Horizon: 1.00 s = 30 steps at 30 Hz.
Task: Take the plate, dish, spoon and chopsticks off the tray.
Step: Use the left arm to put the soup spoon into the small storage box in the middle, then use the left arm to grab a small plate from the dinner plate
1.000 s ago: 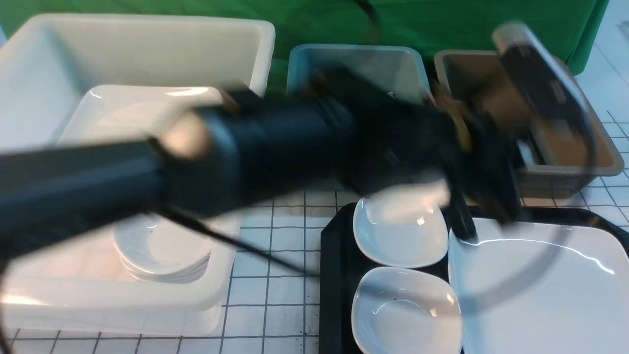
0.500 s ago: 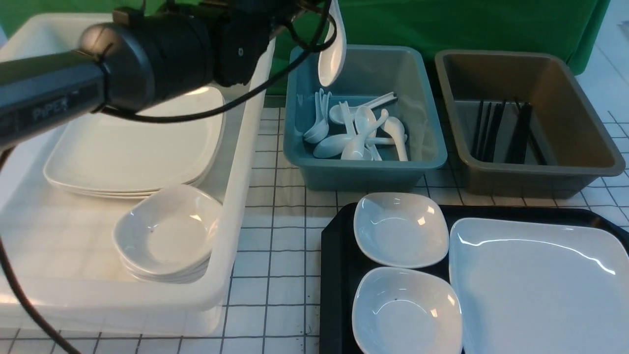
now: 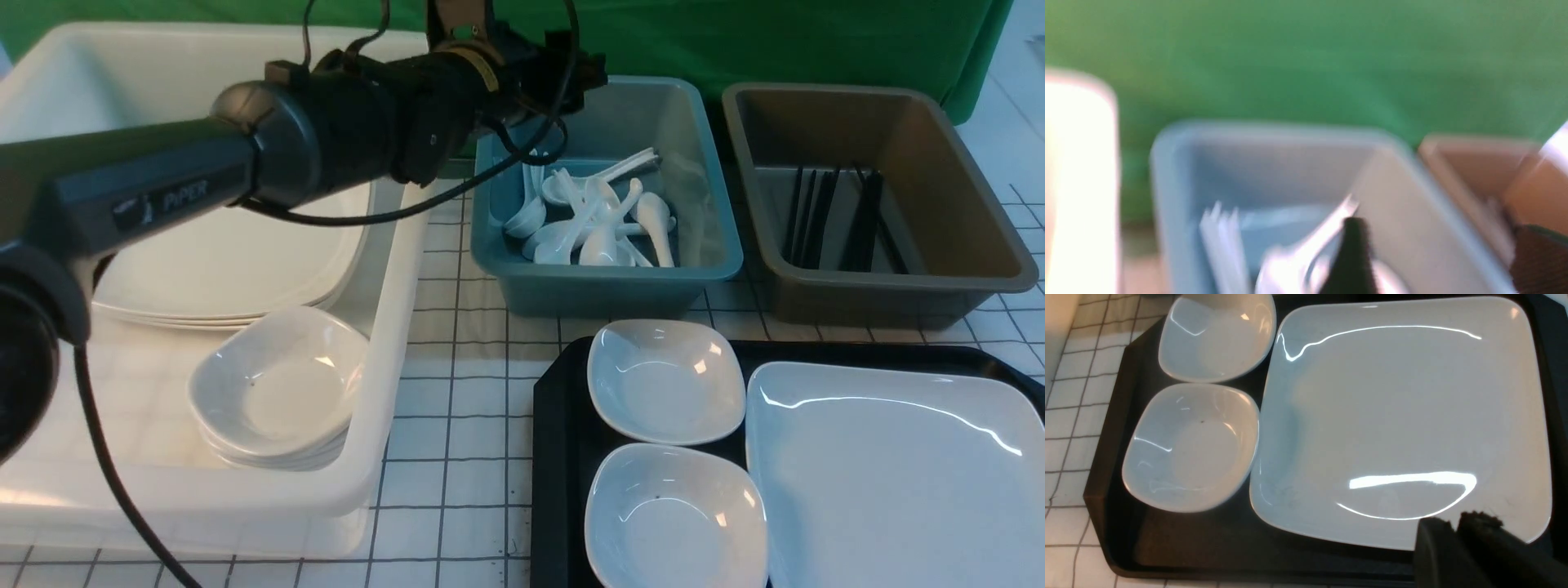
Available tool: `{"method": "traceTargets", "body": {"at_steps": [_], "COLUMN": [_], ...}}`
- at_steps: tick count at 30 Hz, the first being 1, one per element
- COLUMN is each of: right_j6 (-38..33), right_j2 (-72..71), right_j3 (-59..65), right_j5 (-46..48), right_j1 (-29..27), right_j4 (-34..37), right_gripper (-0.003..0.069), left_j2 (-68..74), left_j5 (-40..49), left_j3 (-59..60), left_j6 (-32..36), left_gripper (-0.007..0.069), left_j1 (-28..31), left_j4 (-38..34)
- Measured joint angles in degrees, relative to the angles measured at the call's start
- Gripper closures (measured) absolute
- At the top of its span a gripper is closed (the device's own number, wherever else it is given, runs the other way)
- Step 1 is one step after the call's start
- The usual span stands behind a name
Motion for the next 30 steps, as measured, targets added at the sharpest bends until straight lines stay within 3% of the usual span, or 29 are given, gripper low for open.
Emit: {"method": "traceTargets", "body": {"at_steps": [3, 7, 13, 17, 23, 30], "right_j6": [0.00, 0.00, 0.00, 0.00, 0.00, 0.00], "right_j2": [0.00, 0.00, 0.00, 0.00, 0.00, 0.00], "right_j3": [0.00, 0.00, 0.00, 0.00, 0.00, 0.00], "right_j5": [0.00, 0.42, 2.20, 2.31, 2.38, 0.75], "right_j1": [0.00, 0.00, 0.00, 0.00, 0.00, 0.00], "right_j4": [0.36, 0.36, 0.36, 0.41, 0.41, 0.41], "right_gripper": [0.0533, 0.0533, 0.0533, 0.0533, 0.0533, 0.0533], "left_j2": [-2.49, -7.00, -16.12, -17.74, -18.00, -14.90], "left_j5": [9.22, 19.51, 49.53, 63.98, 62.44, 54.55], "left_j3": [0.00, 0.00, -0.07, 3.15, 14.67, 15.84], "left_j6": [1.60, 3.59, 19.95, 32.84, 46.72, 48.47], "left_gripper": [0.0050, 0.0111, 0.0531, 0.0617, 0.0619, 0.0550], "left_j1": [0.00, 0.00, 0.00, 0.00, -1.21, -7.00], "left_j4": [-0.30, -2.83, -15.69, -27.34, -41.86, -40.90]}}
